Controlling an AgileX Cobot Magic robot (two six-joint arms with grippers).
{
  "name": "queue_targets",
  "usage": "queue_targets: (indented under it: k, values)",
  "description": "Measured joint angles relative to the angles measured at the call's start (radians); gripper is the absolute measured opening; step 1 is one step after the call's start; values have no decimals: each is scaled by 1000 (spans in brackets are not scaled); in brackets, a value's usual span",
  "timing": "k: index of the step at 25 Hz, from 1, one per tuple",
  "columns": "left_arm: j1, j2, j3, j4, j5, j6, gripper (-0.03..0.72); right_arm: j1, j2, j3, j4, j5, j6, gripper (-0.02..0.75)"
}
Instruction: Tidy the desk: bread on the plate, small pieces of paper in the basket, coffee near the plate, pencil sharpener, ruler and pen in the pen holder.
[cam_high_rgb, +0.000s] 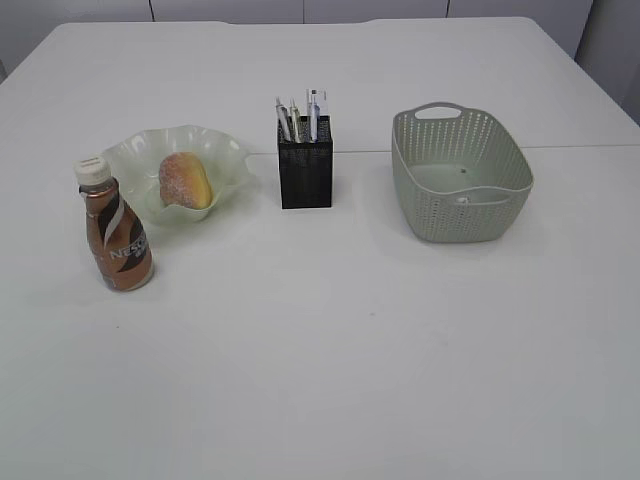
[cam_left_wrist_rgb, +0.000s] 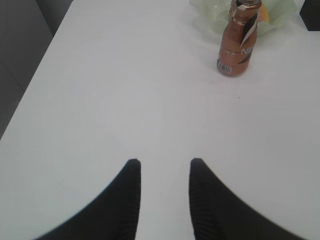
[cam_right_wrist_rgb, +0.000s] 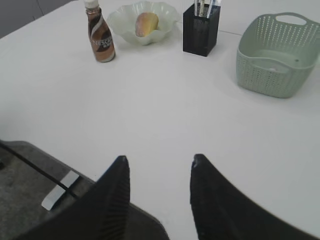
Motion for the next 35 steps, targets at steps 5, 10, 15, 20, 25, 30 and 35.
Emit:
queue_targets:
  k: [5, 10, 15, 20, 25, 30, 35]
  values:
    - [0, 0, 0, 0, 0, 0, 239, 0, -80, -27, -135, 141, 62, 328]
    - [0, 0, 0, 0, 0, 0, 239, 0, -119, -31, -309, 171, 179, 327]
    - [0, 0, 0, 0, 0, 0, 239, 0, -119, 23, -364, 155, 215, 327]
    - [0, 0, 0, 0, 0, 0, 238, 0, -119, 108, -364, 94, 219, 327]
    - [0, 0, 0, 0, 0, 0, 238, 0, -119, 126, -364, 69, 221, 327]
    - [0, 0, 0, 0, 0, 0, 239, 0, -119, 126, -364, 69, 225, 327]
    - [0, 0, 0, 0, 0, 0, 238, 0, -119, 126, -366, 67, 225, 326]
